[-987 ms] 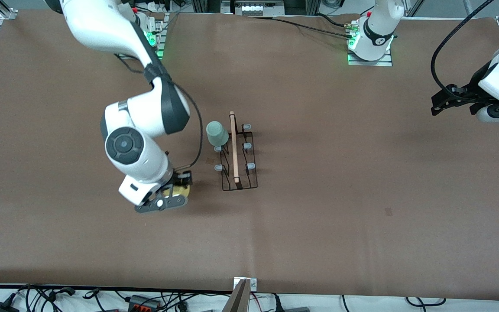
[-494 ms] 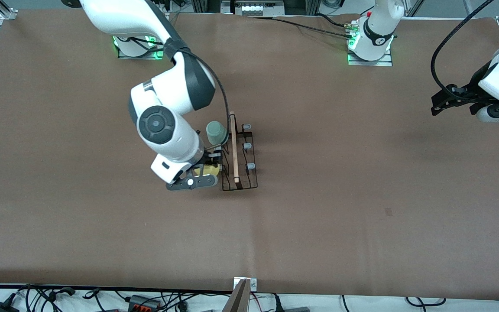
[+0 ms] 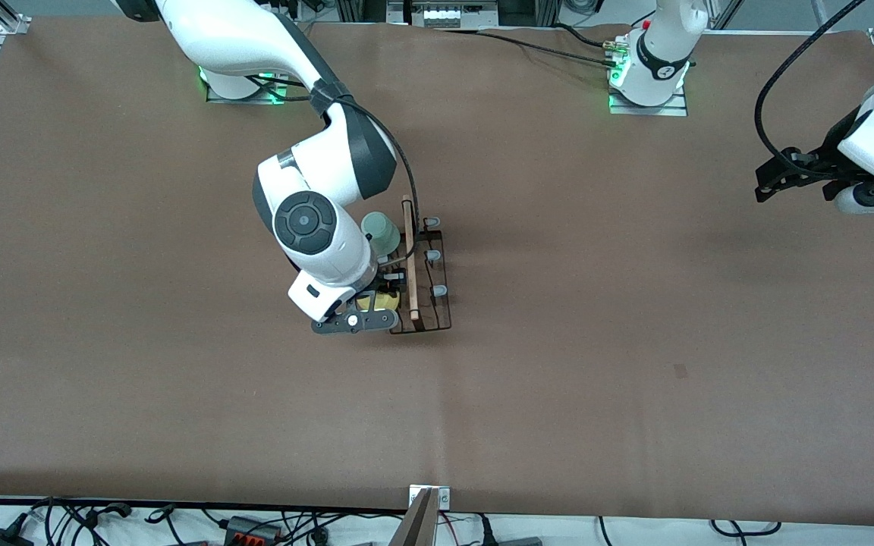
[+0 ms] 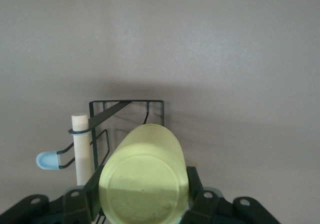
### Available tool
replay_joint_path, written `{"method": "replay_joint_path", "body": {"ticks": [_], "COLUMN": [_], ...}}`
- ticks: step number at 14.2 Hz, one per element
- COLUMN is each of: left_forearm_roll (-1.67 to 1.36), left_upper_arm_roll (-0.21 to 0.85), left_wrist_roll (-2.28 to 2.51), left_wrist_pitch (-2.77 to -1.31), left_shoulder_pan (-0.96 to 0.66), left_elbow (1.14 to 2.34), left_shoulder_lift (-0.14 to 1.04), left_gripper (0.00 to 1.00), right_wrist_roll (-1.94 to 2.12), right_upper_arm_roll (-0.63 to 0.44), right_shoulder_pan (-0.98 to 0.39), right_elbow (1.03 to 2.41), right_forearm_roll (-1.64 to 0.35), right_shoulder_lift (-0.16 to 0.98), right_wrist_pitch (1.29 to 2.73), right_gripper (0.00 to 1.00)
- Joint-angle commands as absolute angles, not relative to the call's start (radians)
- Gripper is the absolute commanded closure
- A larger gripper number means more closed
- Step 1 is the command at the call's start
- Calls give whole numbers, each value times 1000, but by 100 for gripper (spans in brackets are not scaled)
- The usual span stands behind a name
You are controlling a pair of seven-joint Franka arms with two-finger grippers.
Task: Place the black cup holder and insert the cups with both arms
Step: 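Slide the yellow cup onto a holder peg and open the right gripper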
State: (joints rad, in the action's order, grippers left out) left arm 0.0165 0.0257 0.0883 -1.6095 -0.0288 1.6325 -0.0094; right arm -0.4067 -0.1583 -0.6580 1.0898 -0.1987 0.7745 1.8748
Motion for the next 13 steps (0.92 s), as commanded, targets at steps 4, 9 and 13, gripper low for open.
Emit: {"method": "replay_joint_path", "body": {"ticks": [4,9,13], "left_forearm_roll": [-9,-9,-9], "left_upper_arm_roll": [26,26,26], "left_wrist_roll": [64,64,64], "left_wrist_pitch": [-1612,-1612,-1612], "left_shoulder_pan": [-23,-23,-23], "left_elbow": [1631,1632,1632], "left_shoulder_lift": [-17,-17,-17], "left_gripper": [0,0,0], "right_wrist_roll": [-434,-472,-483], "right_upper_arm_roll": [-163,-166,-181], "right_shoulder_pan": [-681,-700,-677], "right_elbow": [1109,1126,1117], "right_forearm_roll": [-213,-209,-207], "right_shoulder_lift": [793,798,761], "right_wrist_pitch": [1913,1913,1898], "right_gripper": [88,0,0]}}
